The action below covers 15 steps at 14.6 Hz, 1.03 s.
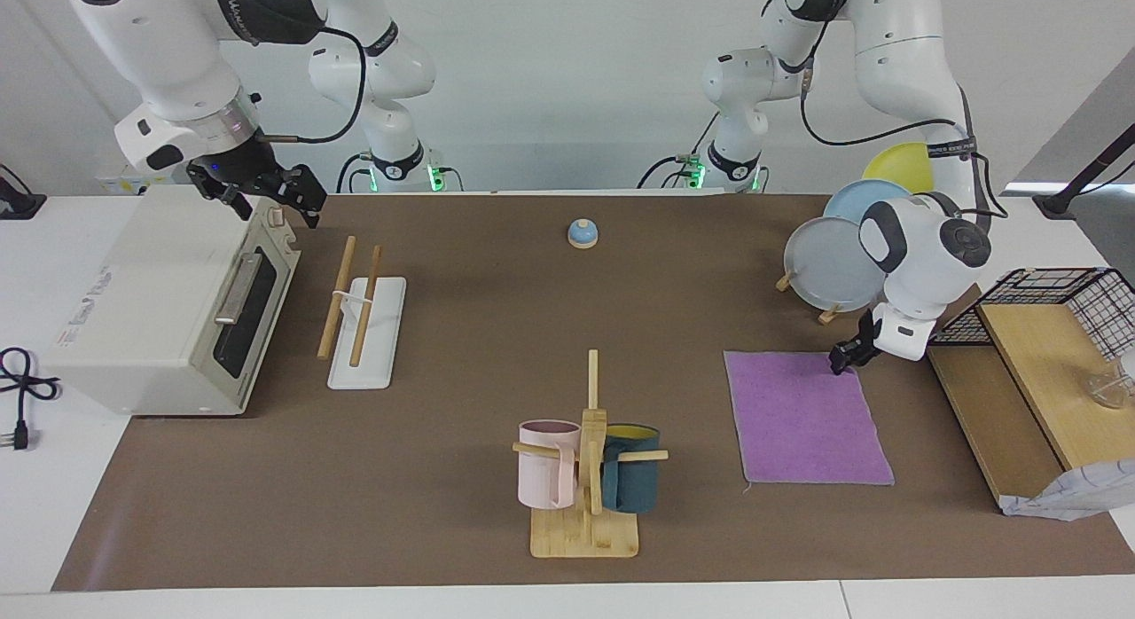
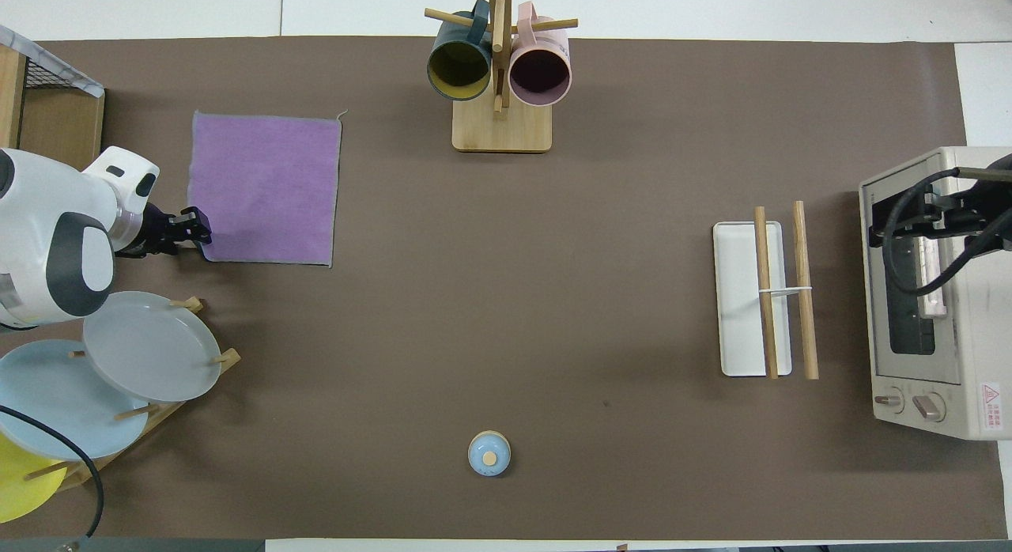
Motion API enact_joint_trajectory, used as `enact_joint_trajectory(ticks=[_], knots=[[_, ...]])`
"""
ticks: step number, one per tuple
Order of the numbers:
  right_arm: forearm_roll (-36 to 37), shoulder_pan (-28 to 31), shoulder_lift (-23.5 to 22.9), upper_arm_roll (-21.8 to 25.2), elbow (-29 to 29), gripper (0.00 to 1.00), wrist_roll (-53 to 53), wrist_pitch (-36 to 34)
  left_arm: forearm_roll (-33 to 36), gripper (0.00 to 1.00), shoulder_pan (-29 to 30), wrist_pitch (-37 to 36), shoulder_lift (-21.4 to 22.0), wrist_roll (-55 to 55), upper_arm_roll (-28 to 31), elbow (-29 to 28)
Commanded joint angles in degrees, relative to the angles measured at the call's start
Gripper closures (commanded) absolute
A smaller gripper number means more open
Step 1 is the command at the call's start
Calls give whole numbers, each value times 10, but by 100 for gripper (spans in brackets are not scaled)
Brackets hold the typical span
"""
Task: Fold towel and hang on rack
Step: 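Reach the left gripper to the purple towel's edge nearest the robot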
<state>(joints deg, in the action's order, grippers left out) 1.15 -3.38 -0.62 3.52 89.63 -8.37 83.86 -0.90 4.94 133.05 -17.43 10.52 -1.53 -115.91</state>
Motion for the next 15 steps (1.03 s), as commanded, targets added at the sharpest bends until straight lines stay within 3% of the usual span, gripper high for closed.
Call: enact_joint_trajectory(ticks=[1,6,7,10,13,15], knots=[[-12,5,9,-1,11,0,4,6,0,48,-1,-17,5,8,-1,-1],[-12,5,9,-1,11,0,4,6,0,52,-4,-48,5,8,-1,24],[-12,5,9,-1,11,0,4,6,0,61,-3,-48,5,7,-1,24],[-12,5,9,-1,11,0,4,6,0,76,-5,-40,5,6,-1,21],[-11,5,9,-1,11,0,4,6,0,79,-4,-29,5,3,-1,16],[-12,5,9,-1,11,0,4,6,0,90,-5,-29,5,3,-1,16]])
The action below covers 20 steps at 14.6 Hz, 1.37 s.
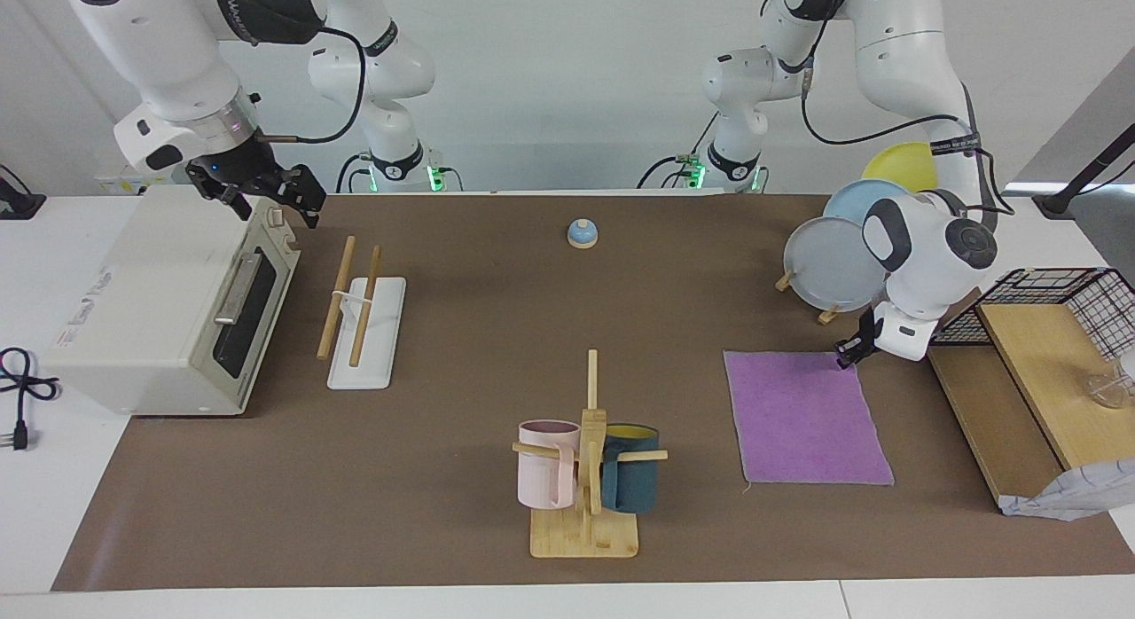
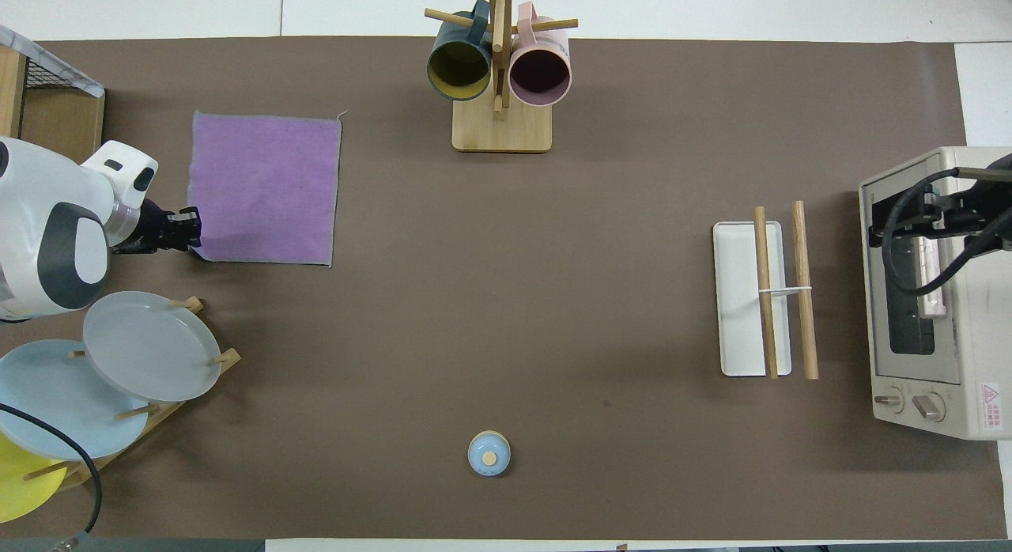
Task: Fold towel and hang on rack
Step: 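Reach the left gripper to the purple towel's edge nearest the robot, then lift the towel edge with the left gripper and fold it over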
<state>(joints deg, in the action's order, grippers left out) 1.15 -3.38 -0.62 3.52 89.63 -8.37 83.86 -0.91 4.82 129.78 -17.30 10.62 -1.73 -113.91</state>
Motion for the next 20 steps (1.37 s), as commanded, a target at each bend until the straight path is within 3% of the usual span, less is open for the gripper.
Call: enact_joint_trajectory(ticks=[1,8,12,14,16,20], knots=[[-11,5,9,-1,11,0,4,6,0,100,-2,2,3,2,2,-4],[-12,5,9,-1,11,0,4,6,1,100,-1,-1,4,-45,2,1],[-11,5,9,-1,11,0,4,6,7,100,-17,-19,30,-90,0,10],[-11,5,9,-1,11,0,4,6,26,100,-62,-40,48,-107,0,26],[-12,5,9,-1,12,0,4,6,100,100,-128,-57,50,-111,-2,49],[-12,5,9,-1,12,0,4,6,197,100,-251,-18,34,-101,-1,-13]])
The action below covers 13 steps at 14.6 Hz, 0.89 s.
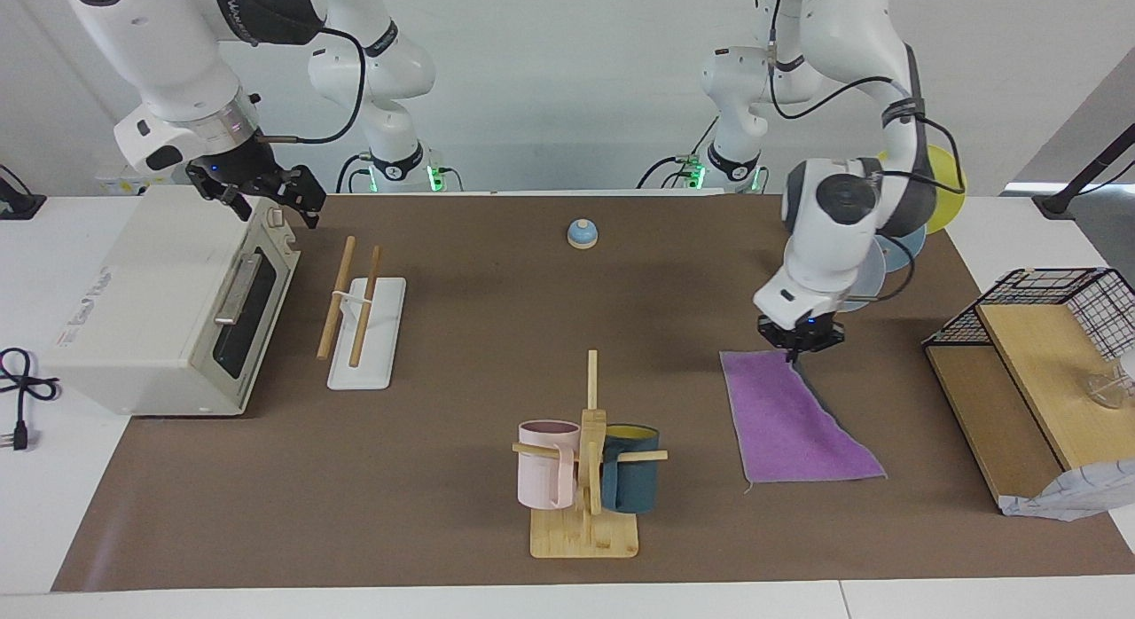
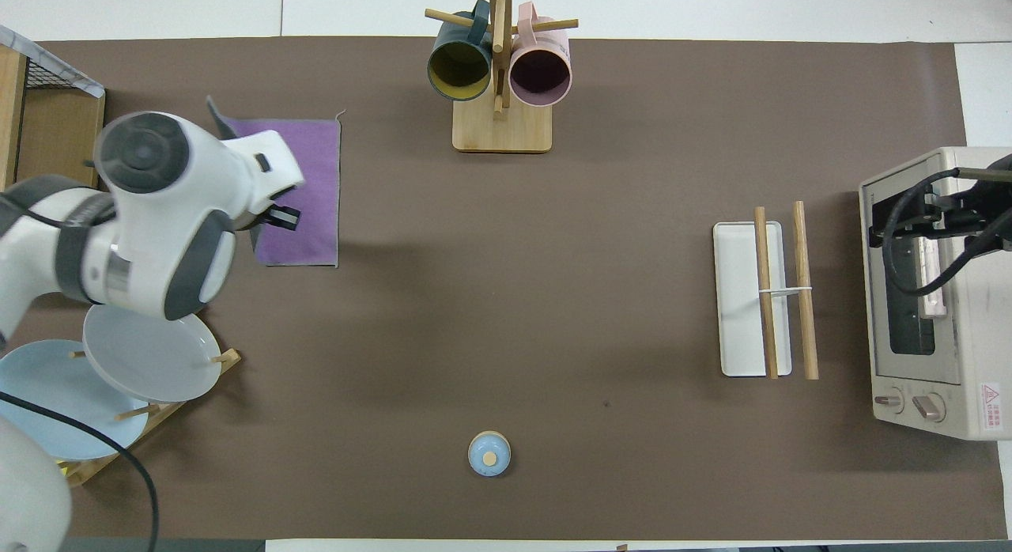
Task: Fold towel and hang on rack
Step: 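Lift the towel edge with the left gripper and fold it over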
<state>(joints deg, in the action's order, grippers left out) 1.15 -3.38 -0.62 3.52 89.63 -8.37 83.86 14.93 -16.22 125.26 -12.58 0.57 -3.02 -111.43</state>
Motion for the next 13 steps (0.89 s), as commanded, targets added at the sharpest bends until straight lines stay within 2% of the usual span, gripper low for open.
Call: enact_joint_trajectory(ticks=[1,7,8,9,10,13], knots=[[-12,5,9,-1,11,0,4,6,41,100,-43,46,-20,11,12,-54],[-12,5,9,-1,11,0,4,6,35,100,-36,48,-17,46,9,-62],[-11,5,9,-1,11,0,4,6,24,55,-35,47,-16,47,9,-61],[-12,5,9,-1,11,0,4,6,13,6,-34,47,-12,46,9,-61],[-12,5,9,-1,11,0,4,5,6,0,-33,45,-7,46,9,-60],[-12,5,9,-1,11,0,4,6,-42,0,-22,2,16,39,10,-46]])
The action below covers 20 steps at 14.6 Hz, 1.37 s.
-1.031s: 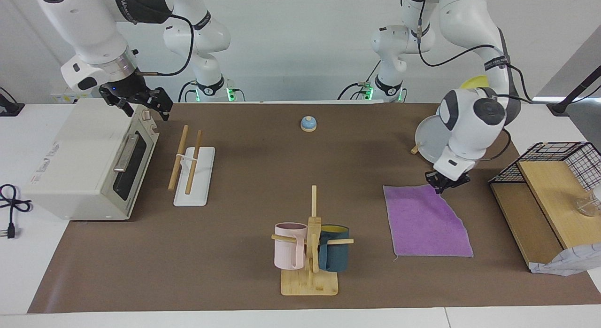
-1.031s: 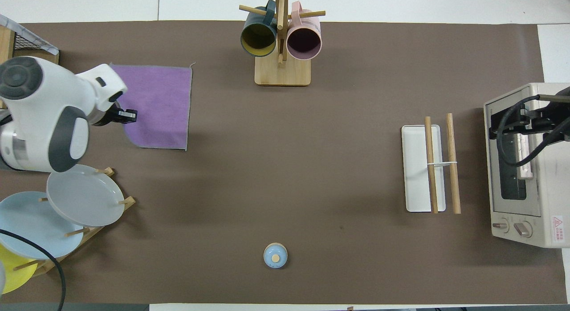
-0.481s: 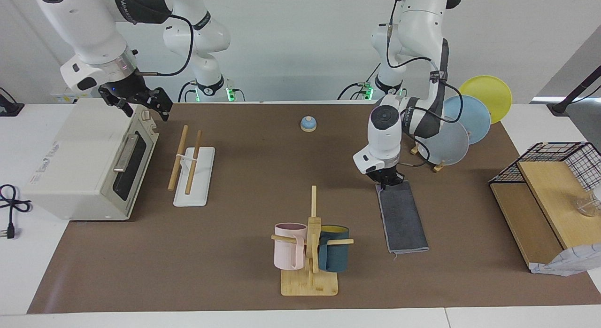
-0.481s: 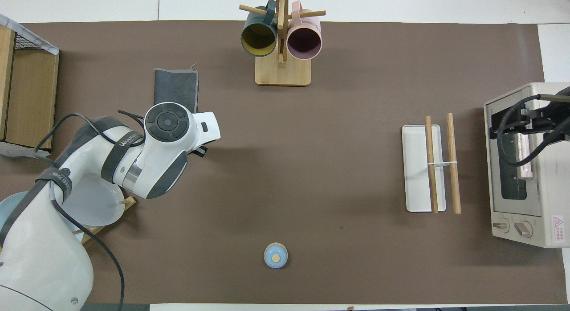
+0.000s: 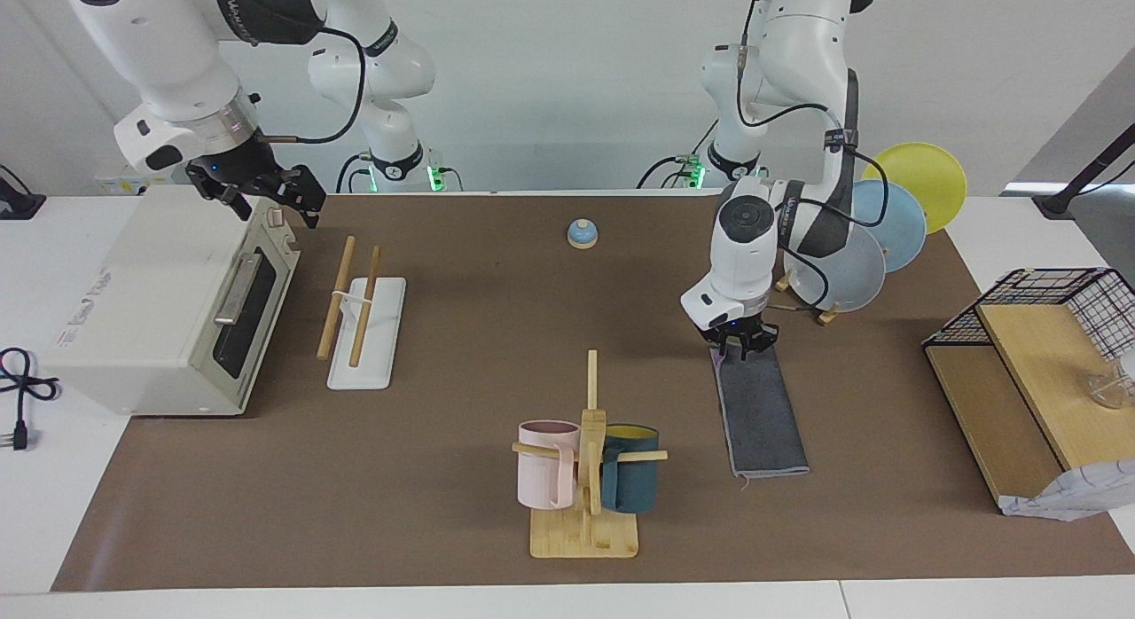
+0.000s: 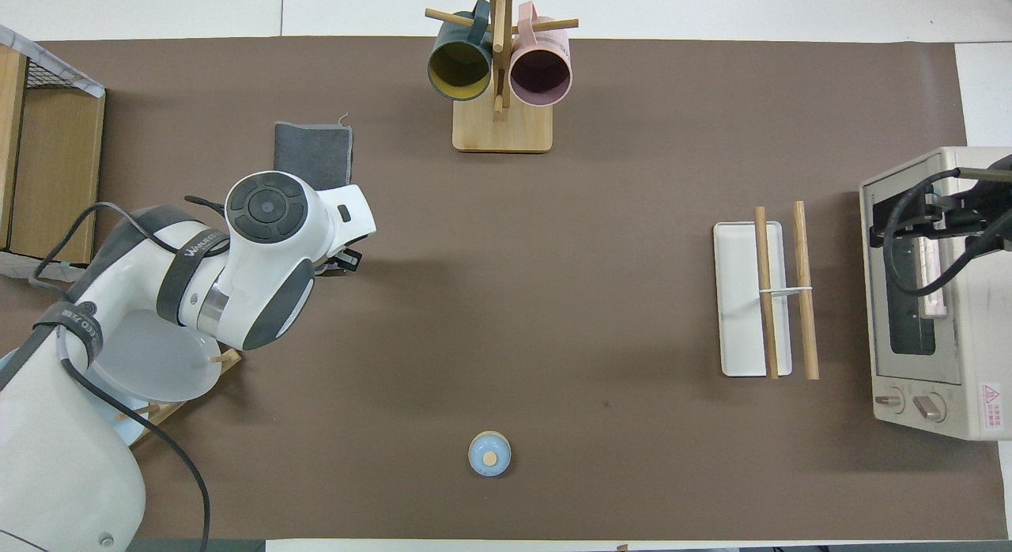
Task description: Fold towel and hang on rack
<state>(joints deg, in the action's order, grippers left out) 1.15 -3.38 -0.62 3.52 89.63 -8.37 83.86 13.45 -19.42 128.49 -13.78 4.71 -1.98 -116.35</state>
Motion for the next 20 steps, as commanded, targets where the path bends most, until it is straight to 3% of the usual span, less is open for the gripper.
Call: enact_joint_trajectory(ticks=[1,10,15,20], knots=[[-12,5,9,-1,11,0,4,6,-39,0,11,-42,32,-3,1,11],[-12,5,9,-1,11,0,4,6,-250,0,127,0,17,-124,1,23],[-12,5,9,-1,11,0,4,6,-315,1,140,40,-31,-174,0,23],[-11,5,9,-1,11,0,4,6,-318,9,139,40,-48,-176,-1,23]])
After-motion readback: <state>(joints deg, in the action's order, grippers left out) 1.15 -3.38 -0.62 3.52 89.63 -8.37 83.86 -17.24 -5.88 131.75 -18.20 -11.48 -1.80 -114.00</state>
